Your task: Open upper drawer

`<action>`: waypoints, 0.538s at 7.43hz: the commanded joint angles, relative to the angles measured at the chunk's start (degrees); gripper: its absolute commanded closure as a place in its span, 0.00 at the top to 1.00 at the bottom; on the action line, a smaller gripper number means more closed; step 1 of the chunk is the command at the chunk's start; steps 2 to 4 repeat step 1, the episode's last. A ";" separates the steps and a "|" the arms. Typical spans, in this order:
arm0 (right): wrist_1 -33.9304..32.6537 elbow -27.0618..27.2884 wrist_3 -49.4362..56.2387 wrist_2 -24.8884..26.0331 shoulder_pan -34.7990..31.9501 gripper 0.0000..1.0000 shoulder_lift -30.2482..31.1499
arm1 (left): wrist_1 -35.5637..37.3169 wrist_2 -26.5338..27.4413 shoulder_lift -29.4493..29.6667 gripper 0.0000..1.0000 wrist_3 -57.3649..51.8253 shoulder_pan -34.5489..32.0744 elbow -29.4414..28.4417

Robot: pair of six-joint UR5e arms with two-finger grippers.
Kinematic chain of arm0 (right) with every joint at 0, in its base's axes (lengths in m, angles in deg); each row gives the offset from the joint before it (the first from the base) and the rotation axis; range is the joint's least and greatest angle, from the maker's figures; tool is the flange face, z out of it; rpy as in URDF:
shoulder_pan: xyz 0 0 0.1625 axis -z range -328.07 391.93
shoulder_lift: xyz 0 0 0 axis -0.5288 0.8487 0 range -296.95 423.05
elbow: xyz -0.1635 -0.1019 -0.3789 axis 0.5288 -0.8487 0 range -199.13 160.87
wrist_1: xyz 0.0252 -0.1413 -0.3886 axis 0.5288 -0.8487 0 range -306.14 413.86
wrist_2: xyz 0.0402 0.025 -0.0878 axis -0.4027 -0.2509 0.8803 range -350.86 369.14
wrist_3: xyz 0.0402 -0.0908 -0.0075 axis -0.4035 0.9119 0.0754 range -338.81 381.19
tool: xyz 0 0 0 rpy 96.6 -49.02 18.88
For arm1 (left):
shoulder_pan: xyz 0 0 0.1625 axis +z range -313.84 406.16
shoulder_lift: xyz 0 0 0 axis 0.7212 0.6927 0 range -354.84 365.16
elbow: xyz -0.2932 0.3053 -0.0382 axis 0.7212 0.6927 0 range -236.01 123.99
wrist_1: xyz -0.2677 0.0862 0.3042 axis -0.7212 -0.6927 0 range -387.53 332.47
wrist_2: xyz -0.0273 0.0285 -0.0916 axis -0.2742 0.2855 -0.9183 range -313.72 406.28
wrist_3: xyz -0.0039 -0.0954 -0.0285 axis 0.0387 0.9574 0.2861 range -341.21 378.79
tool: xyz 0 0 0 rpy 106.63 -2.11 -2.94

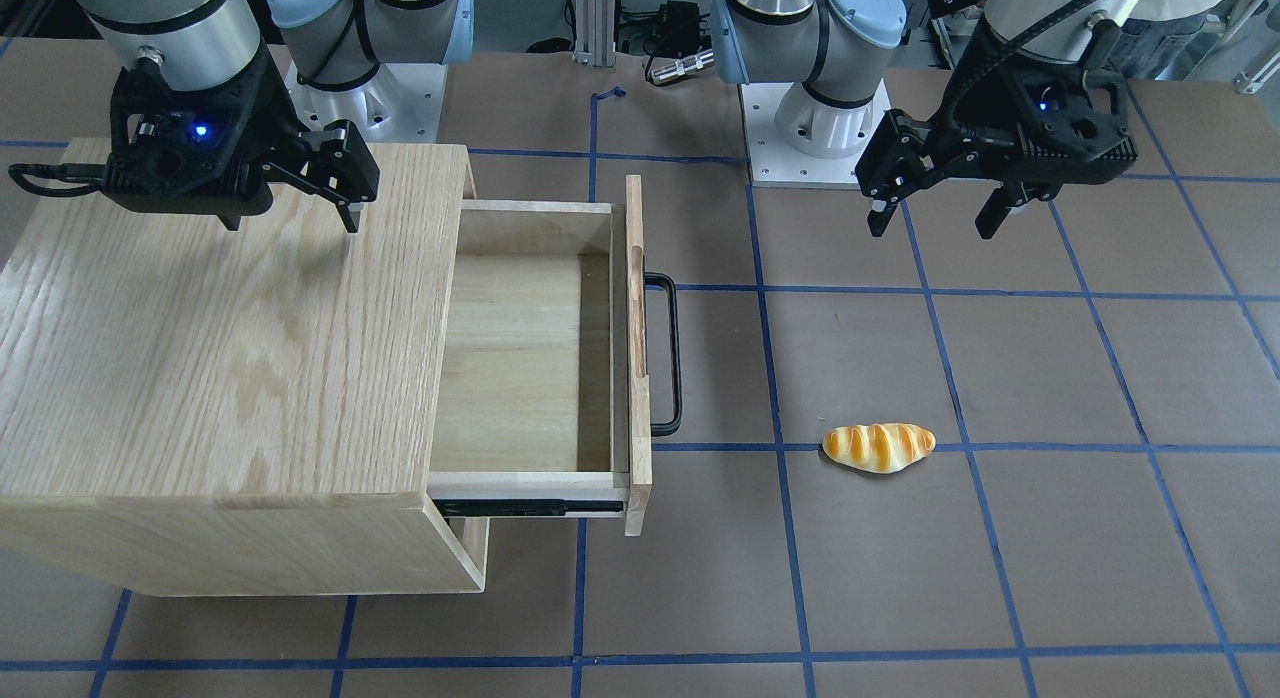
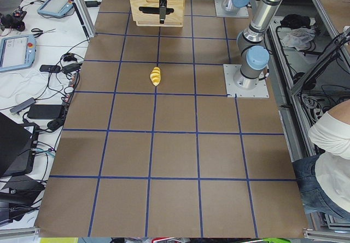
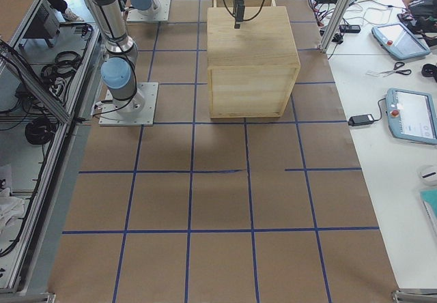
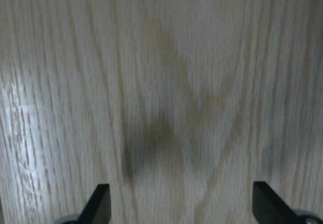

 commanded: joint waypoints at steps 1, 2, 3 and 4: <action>0.00 0.06 0.00 0.00 0.00 1.00 0.00 | -0.05 0.09 -0.59 1.00 -0.28 -0.01 0.05; 0.00 0.06 0.00 0.00 0.00 1.00 0.00 | -0.05 0.09 -0.59 1.00 -0.28 -0.01 0.05; 0.00 0.06 0.00 0.00 0.00 1.00 0.00 | -0.05 0.09 -0.59 1.00 -0.28 -0.01 0.05; 0.00 0.06 0.00 0.00 0.00 1.00 0.00 | -0.05 0.09 -0.59 1.00 -0.28 -0.01 0.05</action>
